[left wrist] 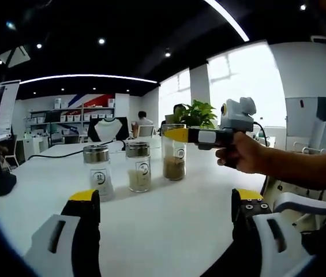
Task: Rotate the seasoning bottle until the label or dispensing opening points toward the visible target arrow and the bottle remains upright within the marked orientation range
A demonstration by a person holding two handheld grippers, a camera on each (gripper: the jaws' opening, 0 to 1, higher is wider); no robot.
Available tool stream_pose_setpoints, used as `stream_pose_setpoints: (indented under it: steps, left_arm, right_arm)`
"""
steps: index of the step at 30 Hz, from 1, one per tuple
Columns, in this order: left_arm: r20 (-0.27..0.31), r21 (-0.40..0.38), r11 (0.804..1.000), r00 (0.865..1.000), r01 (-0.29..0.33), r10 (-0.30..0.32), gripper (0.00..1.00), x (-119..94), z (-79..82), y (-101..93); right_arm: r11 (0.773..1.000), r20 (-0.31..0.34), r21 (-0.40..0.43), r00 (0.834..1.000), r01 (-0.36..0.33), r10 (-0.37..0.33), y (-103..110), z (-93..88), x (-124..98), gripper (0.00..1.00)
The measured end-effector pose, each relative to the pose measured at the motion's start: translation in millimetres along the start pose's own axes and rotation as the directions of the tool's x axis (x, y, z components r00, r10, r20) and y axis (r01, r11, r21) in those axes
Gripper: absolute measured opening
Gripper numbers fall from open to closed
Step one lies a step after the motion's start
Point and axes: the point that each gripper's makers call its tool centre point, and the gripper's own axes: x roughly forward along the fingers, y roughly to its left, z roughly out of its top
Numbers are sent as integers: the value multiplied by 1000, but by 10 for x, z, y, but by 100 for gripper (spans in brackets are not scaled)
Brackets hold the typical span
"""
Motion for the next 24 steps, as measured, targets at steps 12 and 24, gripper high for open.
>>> stream_pose_setpoints:
  steps: [12, 24]
  left_arm:
    - [3, 6, 1000, 1000, -5, 5, 99, -18, 19, 19]
    - [1, 13, 1000, 1000, -4, 4, 99, -21, 16, 20]
  right_arm:
    - [1000, 4, 11, 1000, 20, -20, 9, -13, 14, 37]
    - [1000, 15, 13, 1000, 16, -17, 48, -11, 2, 37]
